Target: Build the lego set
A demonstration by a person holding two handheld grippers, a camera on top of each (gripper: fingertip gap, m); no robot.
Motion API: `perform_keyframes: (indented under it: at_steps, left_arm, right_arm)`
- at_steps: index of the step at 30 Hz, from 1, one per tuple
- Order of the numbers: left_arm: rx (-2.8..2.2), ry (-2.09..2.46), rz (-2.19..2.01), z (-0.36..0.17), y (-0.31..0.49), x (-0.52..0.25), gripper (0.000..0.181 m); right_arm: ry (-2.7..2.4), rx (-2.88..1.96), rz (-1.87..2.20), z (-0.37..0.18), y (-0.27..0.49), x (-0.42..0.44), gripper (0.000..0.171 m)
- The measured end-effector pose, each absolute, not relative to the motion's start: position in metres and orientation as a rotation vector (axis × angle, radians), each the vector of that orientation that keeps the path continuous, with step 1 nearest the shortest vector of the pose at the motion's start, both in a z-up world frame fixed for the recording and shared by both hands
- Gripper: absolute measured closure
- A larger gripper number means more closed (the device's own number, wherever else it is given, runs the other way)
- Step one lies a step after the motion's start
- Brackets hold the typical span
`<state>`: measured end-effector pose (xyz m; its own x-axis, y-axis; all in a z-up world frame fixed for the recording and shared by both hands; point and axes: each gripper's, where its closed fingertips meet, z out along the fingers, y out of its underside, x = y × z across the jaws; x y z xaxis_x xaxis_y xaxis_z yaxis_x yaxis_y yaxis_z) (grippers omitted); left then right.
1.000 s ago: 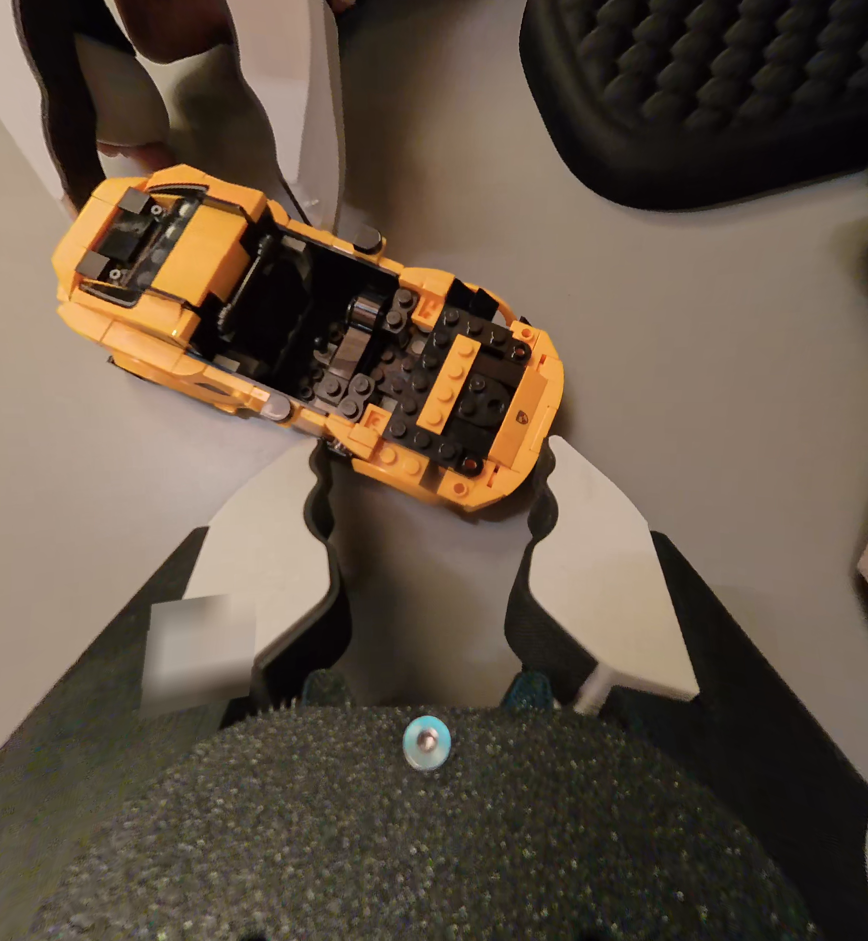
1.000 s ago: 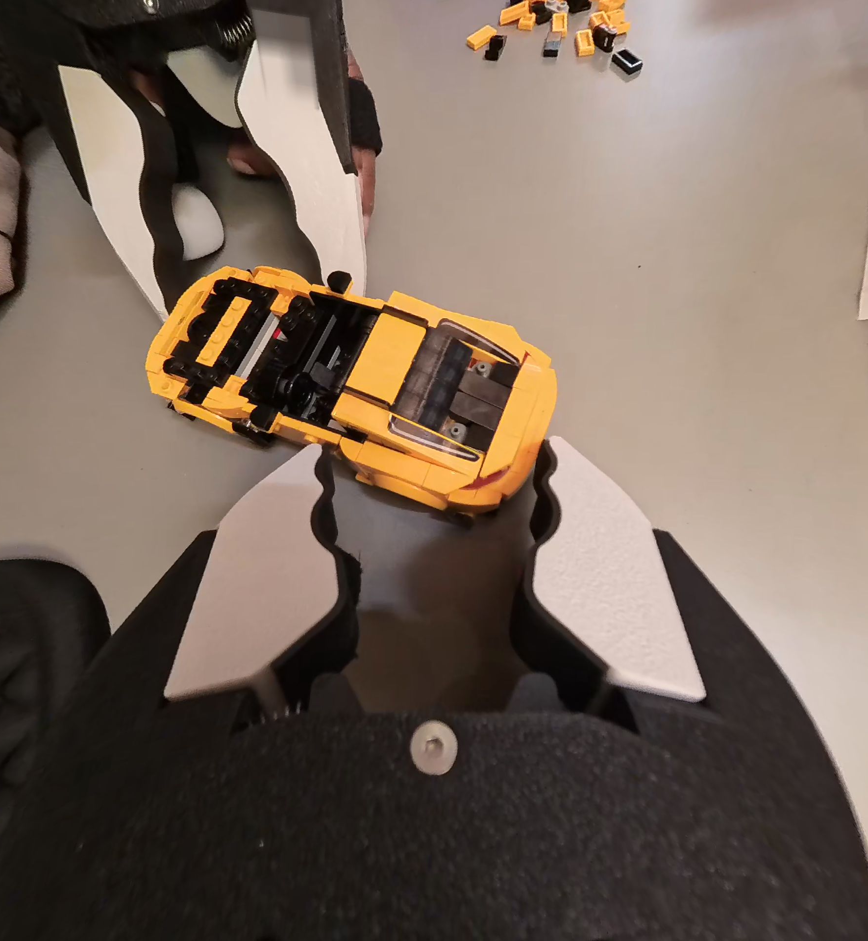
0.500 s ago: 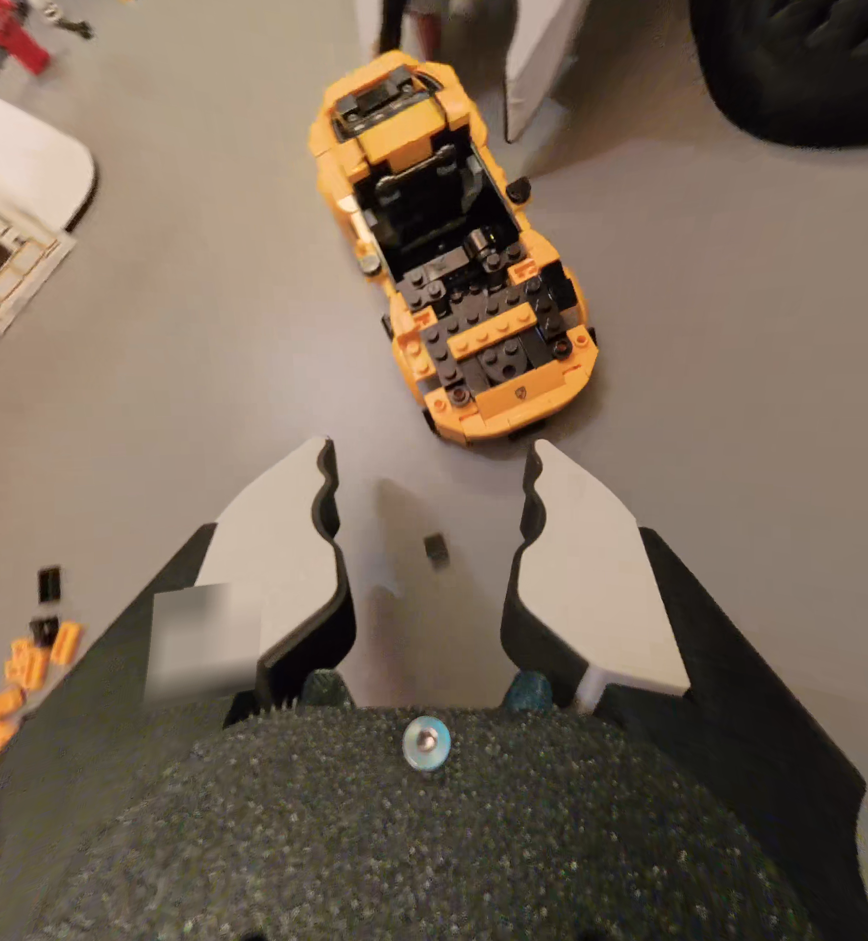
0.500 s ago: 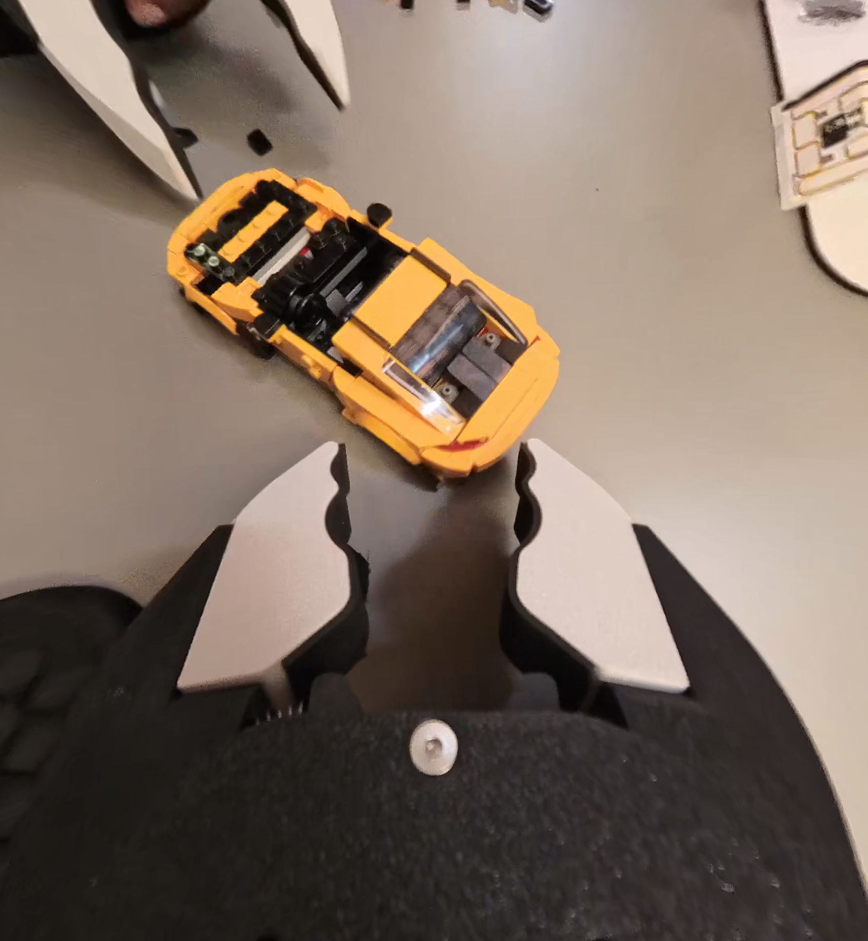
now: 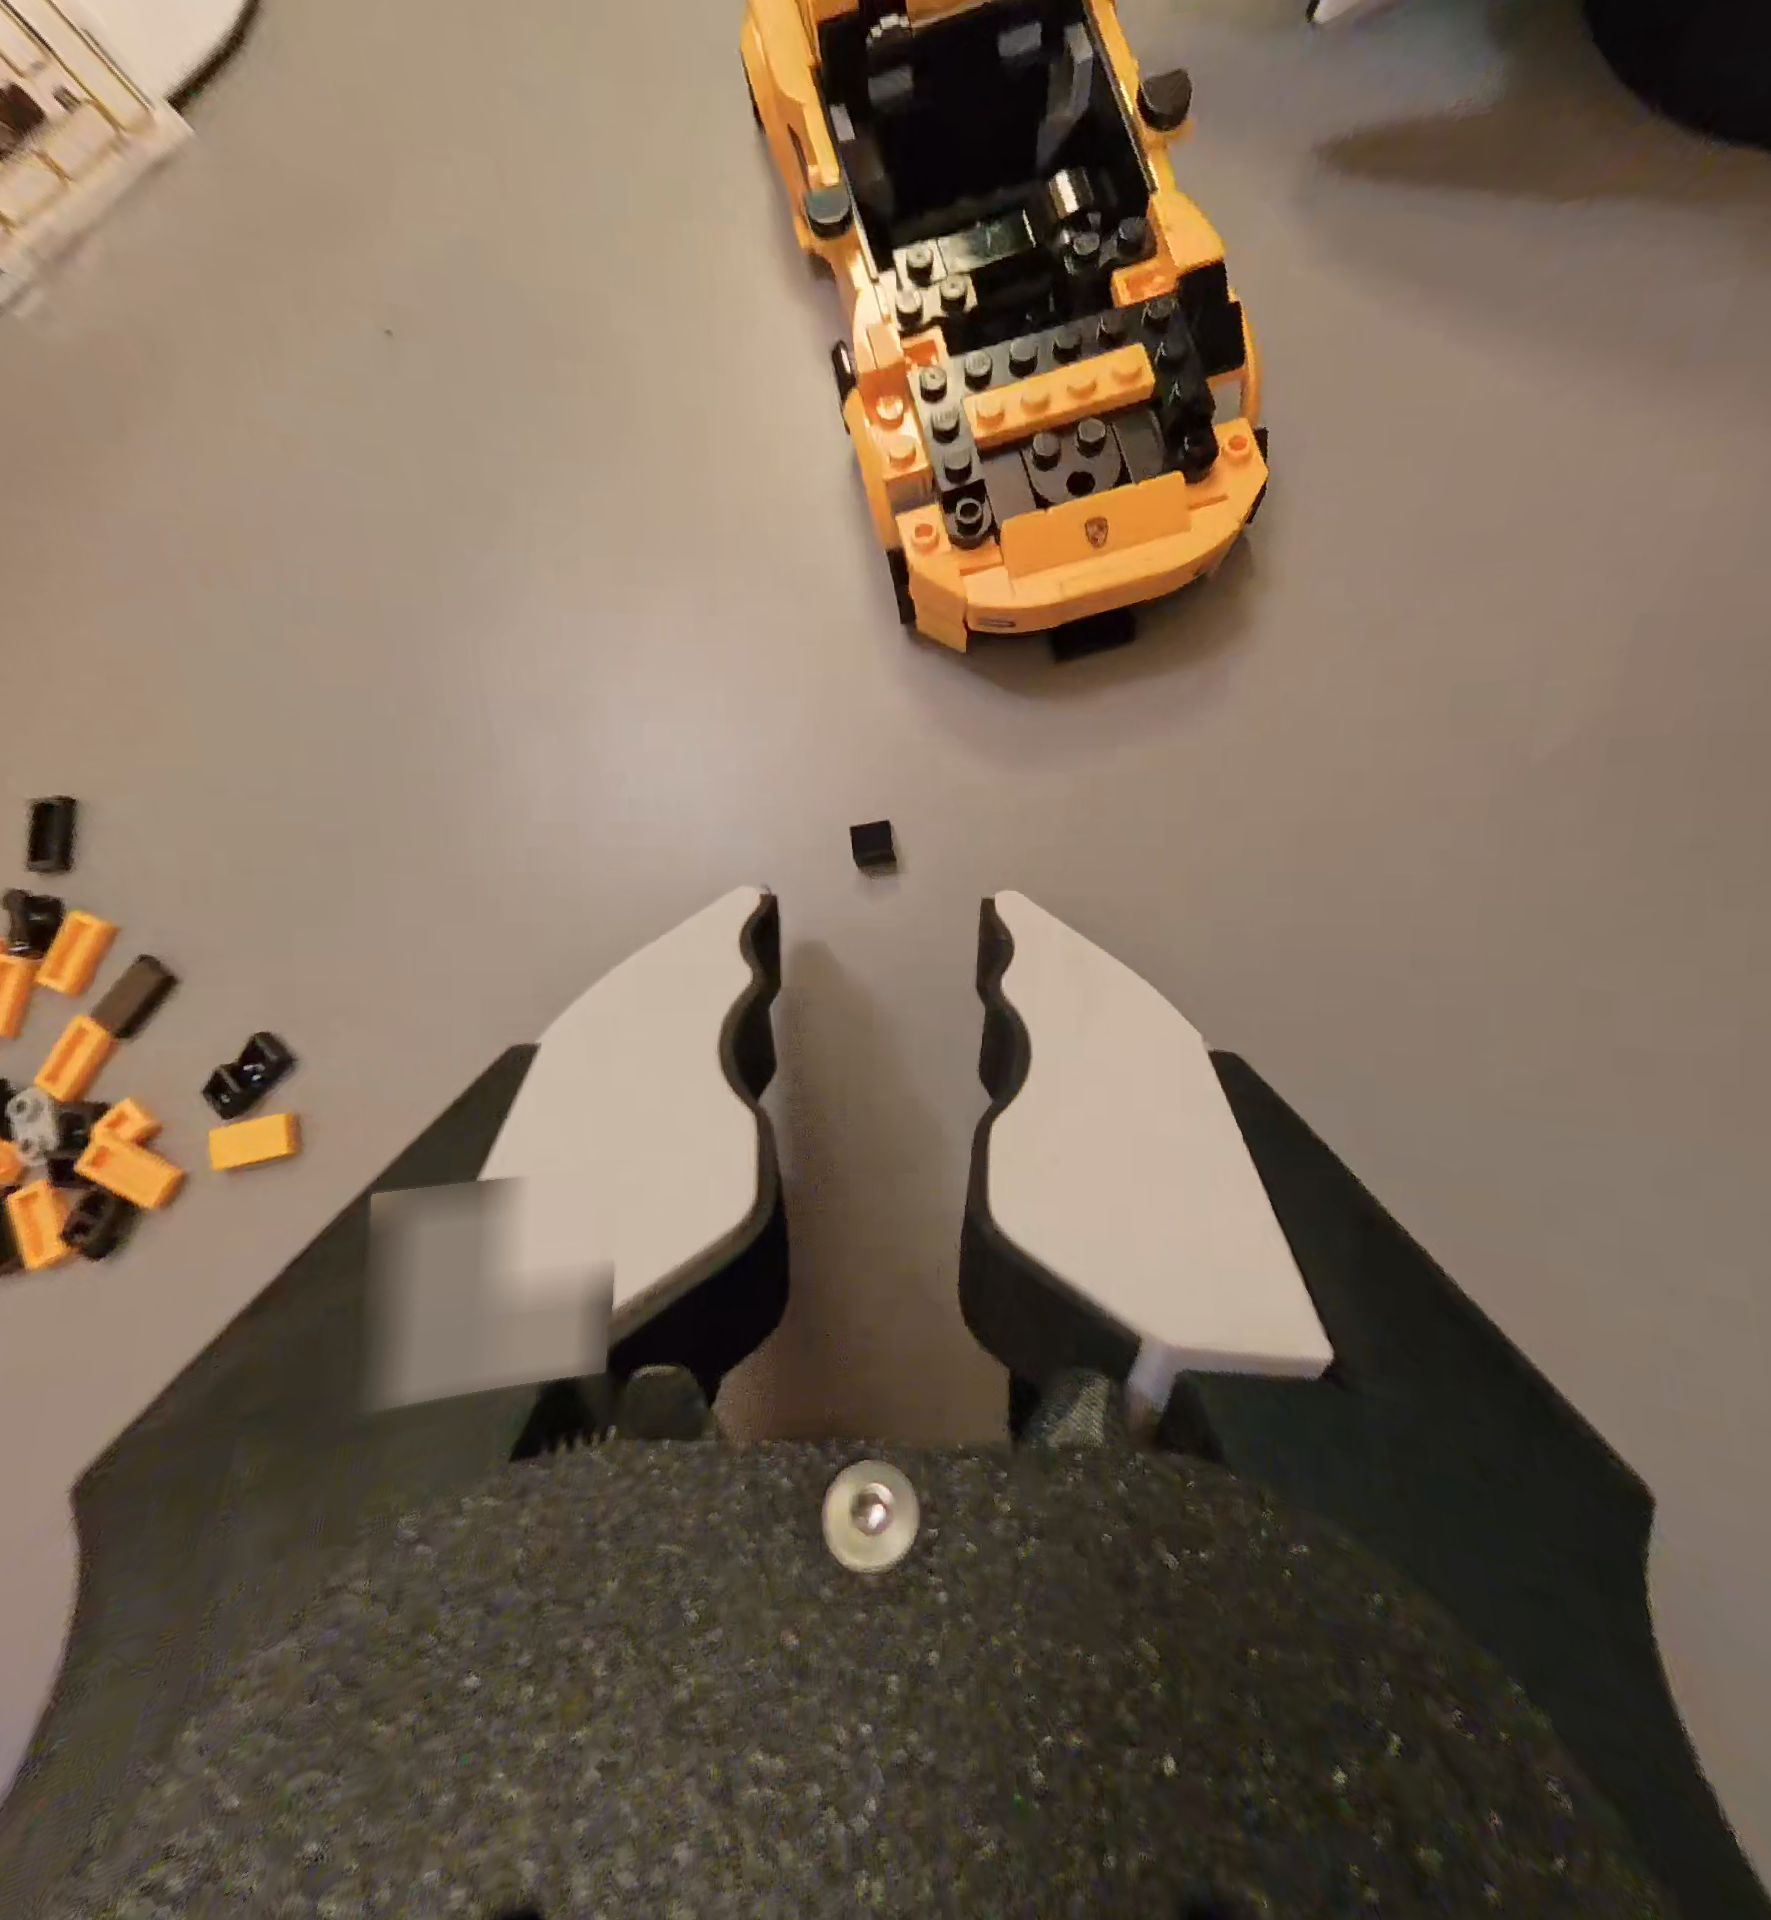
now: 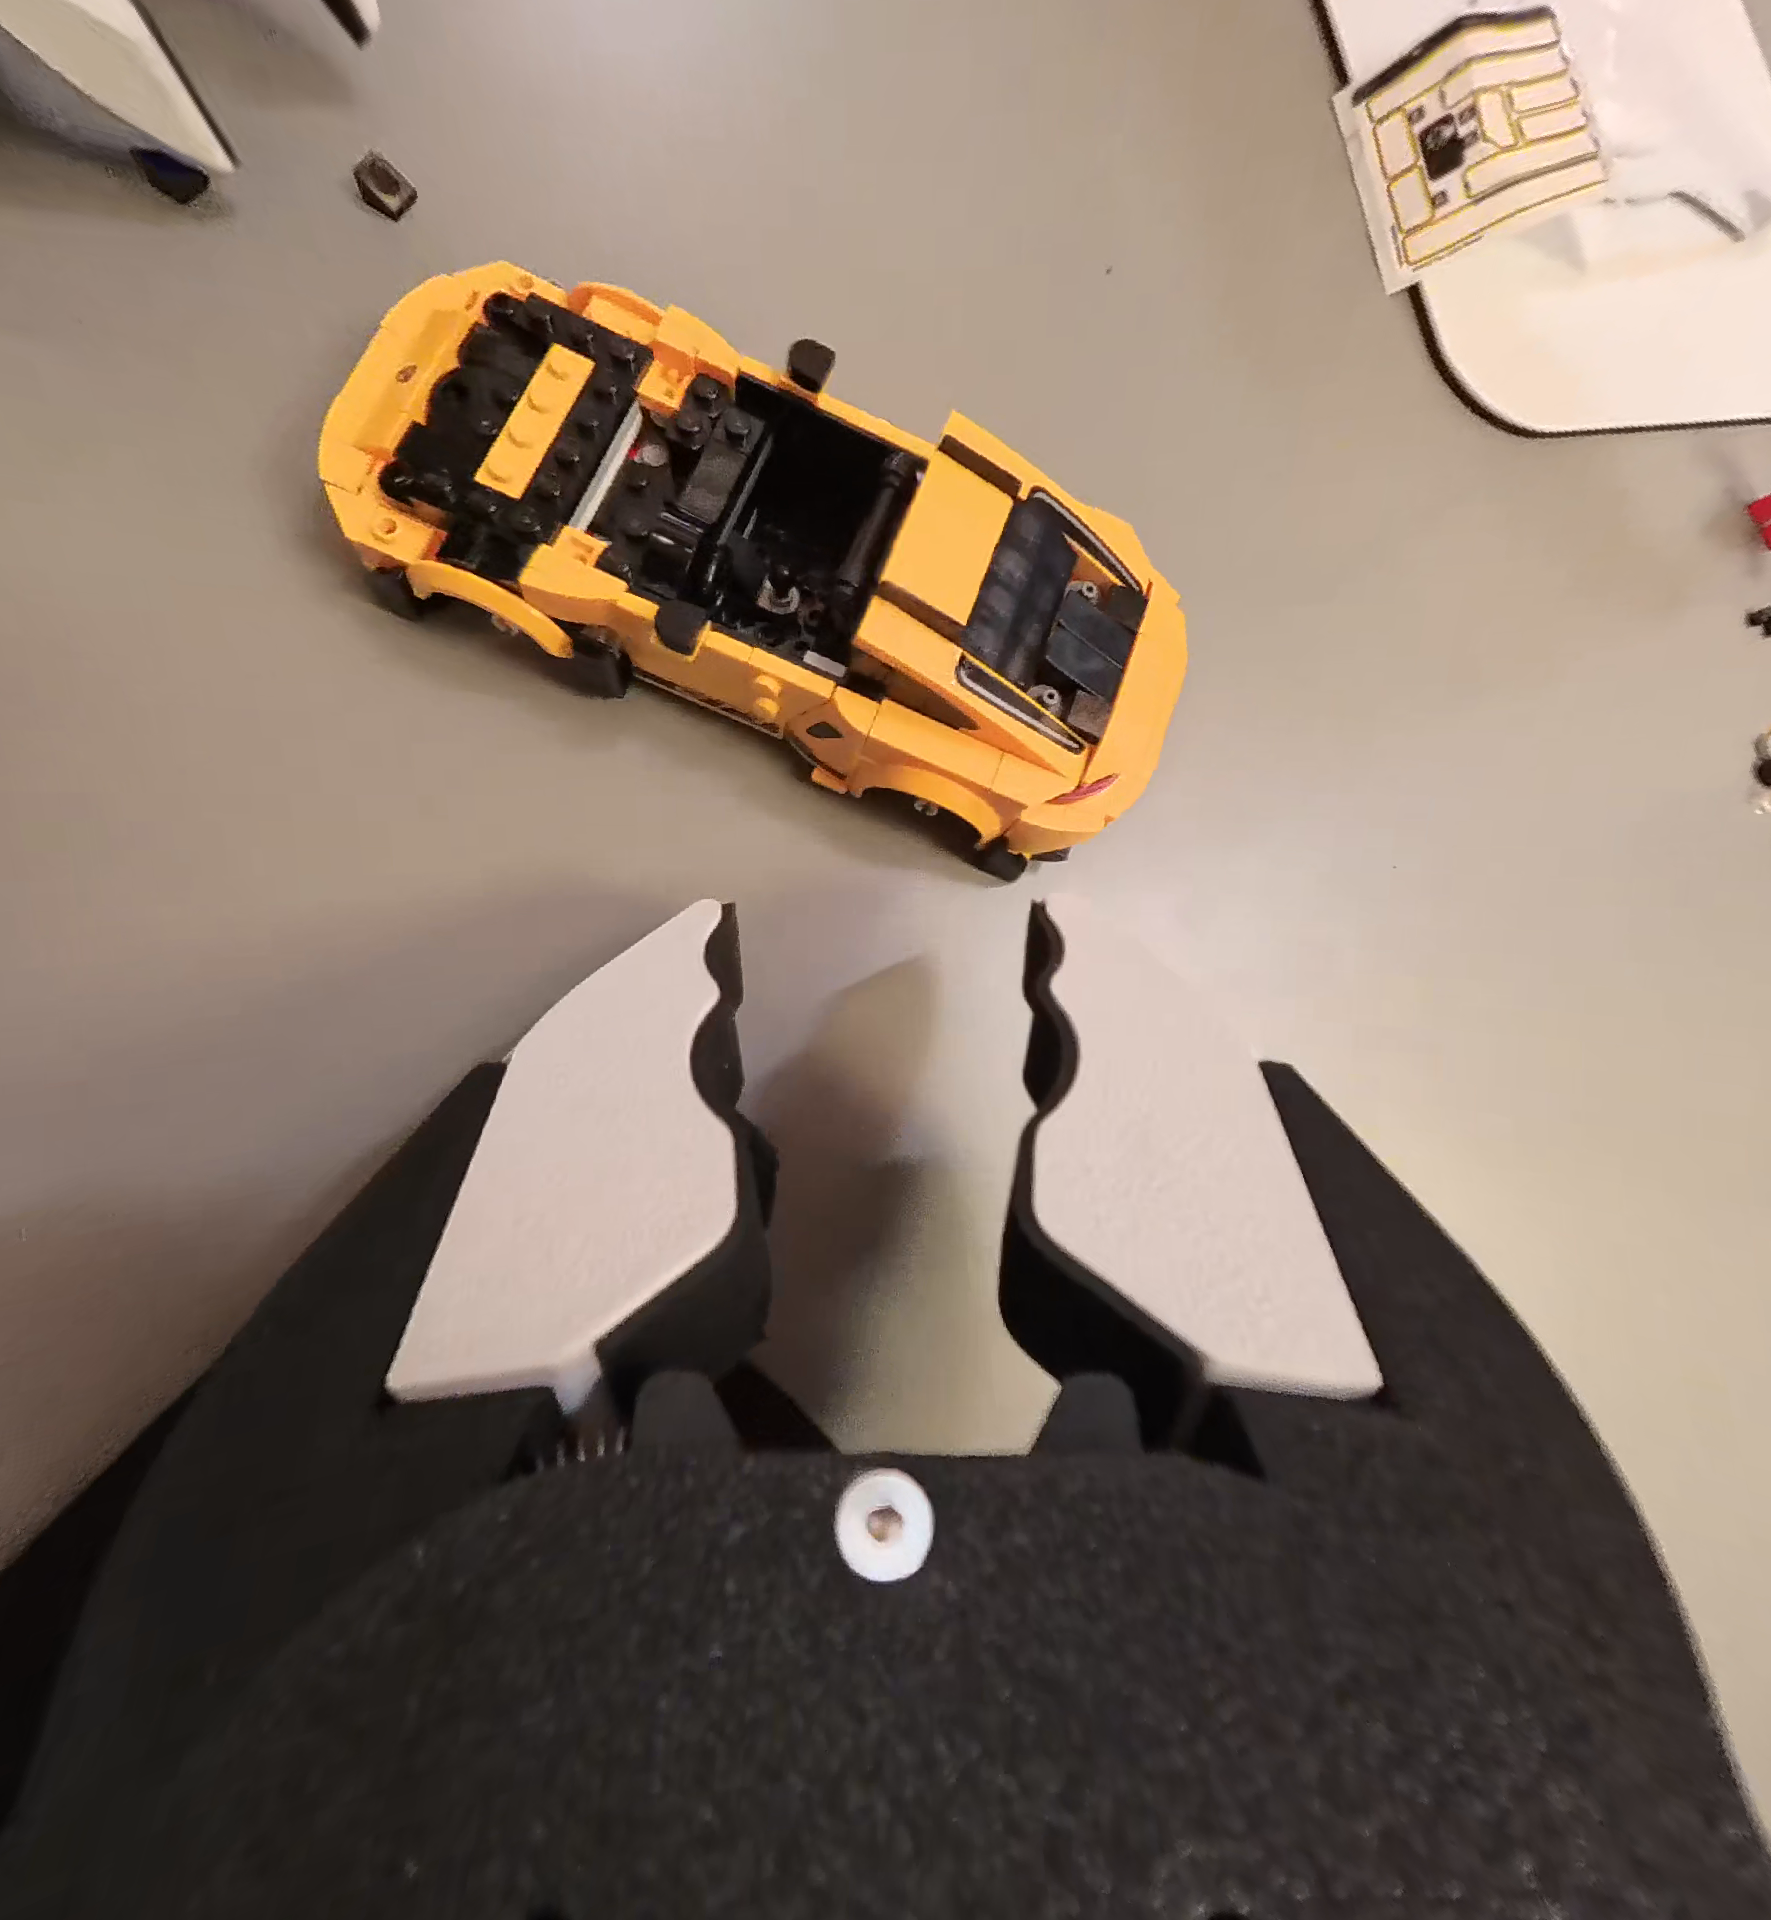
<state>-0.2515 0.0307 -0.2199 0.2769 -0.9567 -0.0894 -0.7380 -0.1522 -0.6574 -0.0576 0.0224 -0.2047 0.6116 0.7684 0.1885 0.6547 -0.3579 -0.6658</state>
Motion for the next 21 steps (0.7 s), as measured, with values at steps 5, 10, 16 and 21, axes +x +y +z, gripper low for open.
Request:
perform_keyframes:
  at_steps: [5, 10, 16, 21]
  left_arm:
    - [-1.929, 1.578, -0.522, -0.217, 0.034, -0.246, 0.163]
    - [-2.013, 1.688, -0.594, -0.219, 0.036, -0.248, 0.165]
    - [-2.091, 1.709, -0.656, -0.227, 0.031, -0.240, 0.165]
    - [-2.087, 1.740, -0.603, -0.228, 0.042, -0.245, 0.168]
  right_arm:
    - [-1.037, -2.072, 0.223, -0.201, 0.018, -0.061, 0.126]
    - [-0.975, -2.055, 0.216, -0.198, 0.020, -0.056, 0.132]
    - [-0.966, -2.048, 0.235, -0.198, 0.020, -0.056, 0.136]
    - [-0.974, -2.041, 0.251, -0.198, 0.019, -0.057, 0.137]
